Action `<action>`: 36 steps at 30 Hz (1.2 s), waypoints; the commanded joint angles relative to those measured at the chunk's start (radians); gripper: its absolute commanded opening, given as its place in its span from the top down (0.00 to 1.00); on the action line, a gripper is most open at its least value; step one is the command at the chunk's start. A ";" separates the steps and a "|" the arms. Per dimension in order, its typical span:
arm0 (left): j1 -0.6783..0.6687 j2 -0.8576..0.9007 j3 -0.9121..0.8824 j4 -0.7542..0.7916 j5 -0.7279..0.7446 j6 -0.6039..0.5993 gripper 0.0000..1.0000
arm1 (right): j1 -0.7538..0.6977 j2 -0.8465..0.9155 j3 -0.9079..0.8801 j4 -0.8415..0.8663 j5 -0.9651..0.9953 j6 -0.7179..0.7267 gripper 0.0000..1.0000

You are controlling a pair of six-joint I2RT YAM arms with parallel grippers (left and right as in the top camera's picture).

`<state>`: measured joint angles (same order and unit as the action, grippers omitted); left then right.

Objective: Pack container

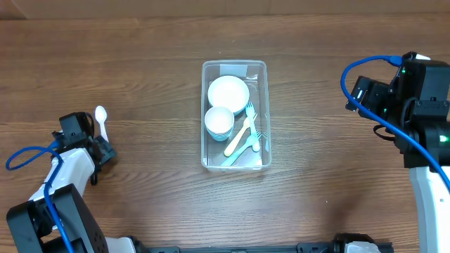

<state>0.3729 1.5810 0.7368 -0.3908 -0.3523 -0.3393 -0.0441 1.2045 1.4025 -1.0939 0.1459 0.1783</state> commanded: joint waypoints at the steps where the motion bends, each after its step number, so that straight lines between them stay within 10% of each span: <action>1: -0.001 0.003 -0.007 0.008 0.117 0.064 0.01 | 0.000 -0.004 0.019 0.003 0.011 -0.007 0.00; 9: -0.002 -0.058 0.089 -0.173 0.045 -0.024 0.00 | 0.000 -0.004 0.019 0.003 0.011 -0.008 0.00; 15: -0.038 -0.190 0.173 -0.224 0.338 0.034 0.00 | 0.000 -0.004 0.019 0.003 0.011 -0.008 0.00; 36: -0.049 0.182 0.179 0.076 0.271 0.075 0.12 | 0.000 -0.004 0.019 0.003 0.011 -0.007 0.00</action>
<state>0.3286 1.7435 0.8986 -0.3386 -0.0578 -0.2924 -0.0444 1.2045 1.4025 -1.0935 0.1463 0.1783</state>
